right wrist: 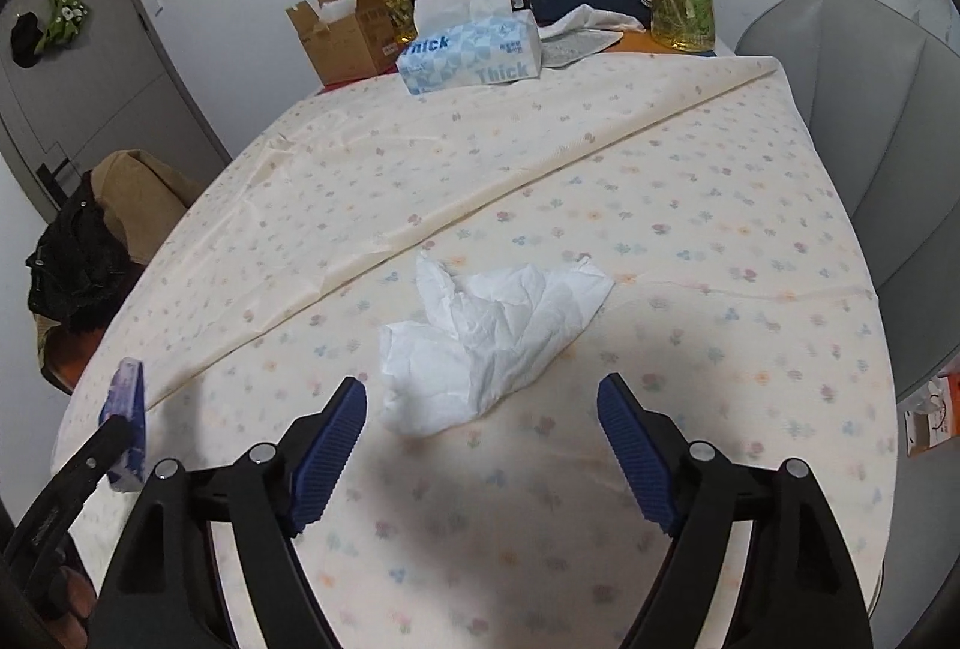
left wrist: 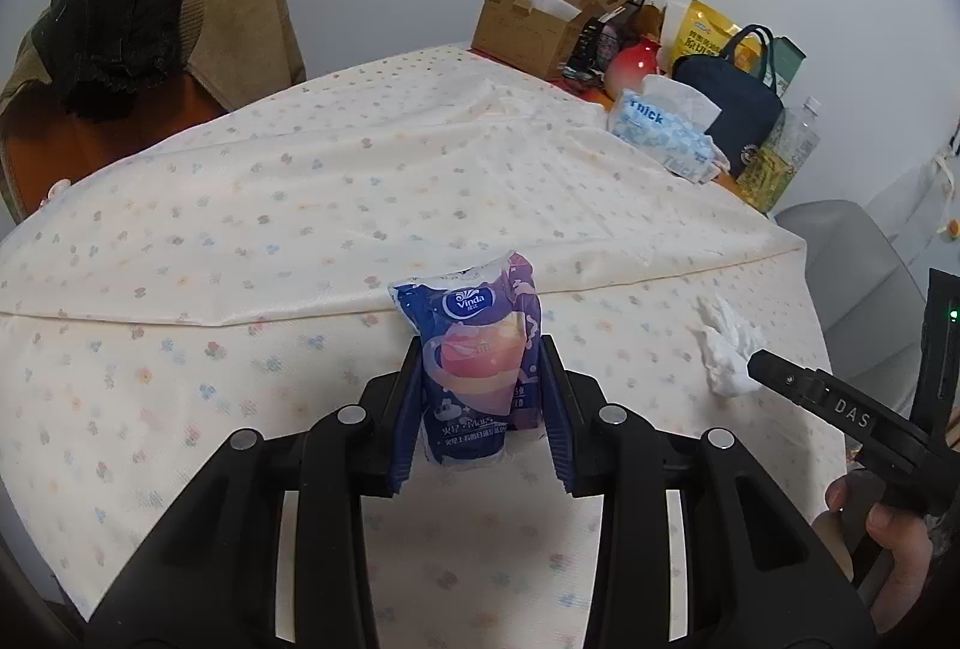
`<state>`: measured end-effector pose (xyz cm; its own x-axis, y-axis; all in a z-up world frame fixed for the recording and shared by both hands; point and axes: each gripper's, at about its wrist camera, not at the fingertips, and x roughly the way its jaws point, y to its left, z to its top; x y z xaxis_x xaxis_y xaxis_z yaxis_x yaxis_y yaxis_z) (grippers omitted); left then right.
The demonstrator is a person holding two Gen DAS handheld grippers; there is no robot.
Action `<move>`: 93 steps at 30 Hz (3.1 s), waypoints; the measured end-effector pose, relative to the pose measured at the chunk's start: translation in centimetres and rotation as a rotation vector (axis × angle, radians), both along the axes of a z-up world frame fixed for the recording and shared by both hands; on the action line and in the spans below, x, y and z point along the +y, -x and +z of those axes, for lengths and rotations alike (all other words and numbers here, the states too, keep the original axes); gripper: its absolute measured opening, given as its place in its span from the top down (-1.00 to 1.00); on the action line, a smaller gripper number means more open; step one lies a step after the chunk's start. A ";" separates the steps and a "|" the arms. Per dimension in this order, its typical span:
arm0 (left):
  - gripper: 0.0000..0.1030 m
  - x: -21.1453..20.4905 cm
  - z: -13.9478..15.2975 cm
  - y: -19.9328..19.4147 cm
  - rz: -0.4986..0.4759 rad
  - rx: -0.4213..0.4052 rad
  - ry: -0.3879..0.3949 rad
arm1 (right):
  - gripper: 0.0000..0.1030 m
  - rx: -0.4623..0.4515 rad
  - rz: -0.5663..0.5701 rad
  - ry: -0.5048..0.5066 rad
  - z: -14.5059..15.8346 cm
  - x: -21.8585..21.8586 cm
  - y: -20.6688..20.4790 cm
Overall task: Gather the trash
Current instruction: 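Grasp the white tissue with the right gripper, then carry both items over the bin and open the right gripper to drop the tissue, then open the left gripper to drop the tissue packet into the bin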
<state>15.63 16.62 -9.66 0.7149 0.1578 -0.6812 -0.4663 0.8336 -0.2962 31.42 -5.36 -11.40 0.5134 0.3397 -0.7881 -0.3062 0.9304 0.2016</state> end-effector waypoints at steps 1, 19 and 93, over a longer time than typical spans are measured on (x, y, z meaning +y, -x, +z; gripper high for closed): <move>0.30 0.1 -0.2 0.0 0.002 0.003 0.003 | -0.54 -0.003 -0.002 0.009 -0.1 0.2 -0.2; 0.30 -4.5 1.7 0.1 -0.100 -0.030 -0.014 | 0.84 -0.014 0.064 -0.122 2.6 -4.1 5.2; 0.30 -51.0 -6.0 -6.5 -1.038 0.224 -0.111 | -0.02 0.211 -0.777 -0.316 -15.1 -51.6 21.4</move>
<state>22.15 -34.34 -15.65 0.3956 -0.3869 -0.8329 0.4531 0.8711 -0.1894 9.98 -56.98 -26.47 0.5446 0.1723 -0.8208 0.4663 0.7513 0.4671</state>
